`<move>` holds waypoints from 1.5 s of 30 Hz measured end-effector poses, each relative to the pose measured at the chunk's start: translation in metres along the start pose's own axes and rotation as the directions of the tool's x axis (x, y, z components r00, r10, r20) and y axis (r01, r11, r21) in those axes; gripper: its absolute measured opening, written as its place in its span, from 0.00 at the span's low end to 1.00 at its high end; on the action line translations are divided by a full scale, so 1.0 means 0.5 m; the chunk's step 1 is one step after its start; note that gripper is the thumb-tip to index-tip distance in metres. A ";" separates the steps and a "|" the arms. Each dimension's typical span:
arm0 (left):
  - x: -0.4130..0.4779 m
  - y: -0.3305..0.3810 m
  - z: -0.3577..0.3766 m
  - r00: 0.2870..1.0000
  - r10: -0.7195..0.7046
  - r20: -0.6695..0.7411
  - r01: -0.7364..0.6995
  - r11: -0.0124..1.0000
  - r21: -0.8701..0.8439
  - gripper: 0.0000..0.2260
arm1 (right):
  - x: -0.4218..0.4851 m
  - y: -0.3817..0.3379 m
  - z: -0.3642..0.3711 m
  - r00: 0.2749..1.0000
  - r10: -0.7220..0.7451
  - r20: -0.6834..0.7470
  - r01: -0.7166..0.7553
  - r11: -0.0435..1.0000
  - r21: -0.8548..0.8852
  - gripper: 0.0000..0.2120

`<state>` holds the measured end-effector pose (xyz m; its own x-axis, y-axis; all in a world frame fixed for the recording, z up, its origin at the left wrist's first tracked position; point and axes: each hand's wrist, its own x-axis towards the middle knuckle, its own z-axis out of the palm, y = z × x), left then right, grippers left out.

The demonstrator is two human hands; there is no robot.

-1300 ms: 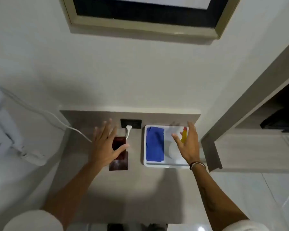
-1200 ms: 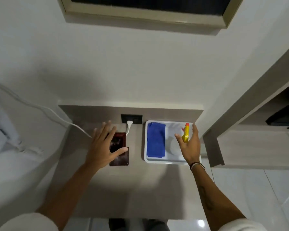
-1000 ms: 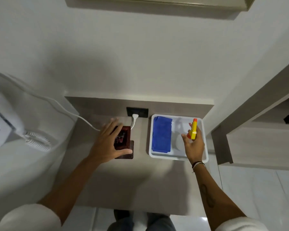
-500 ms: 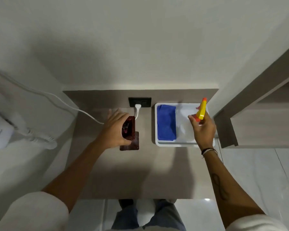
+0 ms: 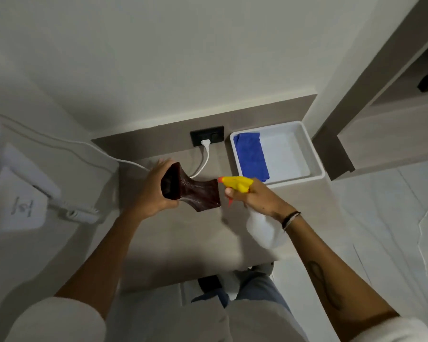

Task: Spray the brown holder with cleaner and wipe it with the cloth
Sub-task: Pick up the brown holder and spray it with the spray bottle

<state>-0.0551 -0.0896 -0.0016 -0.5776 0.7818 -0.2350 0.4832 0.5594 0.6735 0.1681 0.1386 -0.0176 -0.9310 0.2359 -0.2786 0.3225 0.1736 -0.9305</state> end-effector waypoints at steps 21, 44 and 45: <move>0.005 0.042 -0.004 0.998 0.057 0.030 -0.060 0.994 0.089 0.51 | 0.098 0.019 0.012 0.994 -0.007 0.106 0.013 0.998 -0.063 0.21; 0.024 0.027 0.009 0.999 0.009 0.050 -0.017 0.989 0.145 0.54 | 0.088 0.020 0.024 0.997 0.003 0.077 0.007 0.993 -0.121 0.22; 0.023 0.025 0.007 0.999 0.004 0.050 -0.011 0.989 0.144 0.54 | 0.087 0.025 0.022 0.997 0.032 0.067 -0.019 0.984 -0.177 0.23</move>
<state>-0.0533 -0.0728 0.0016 -0.5420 0.7968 -0.2671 0.5795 0.5845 0.5680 0.1297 0.1407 -0.0442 -0.9296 0.1766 -0.3234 0.3657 0.3356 -0.8681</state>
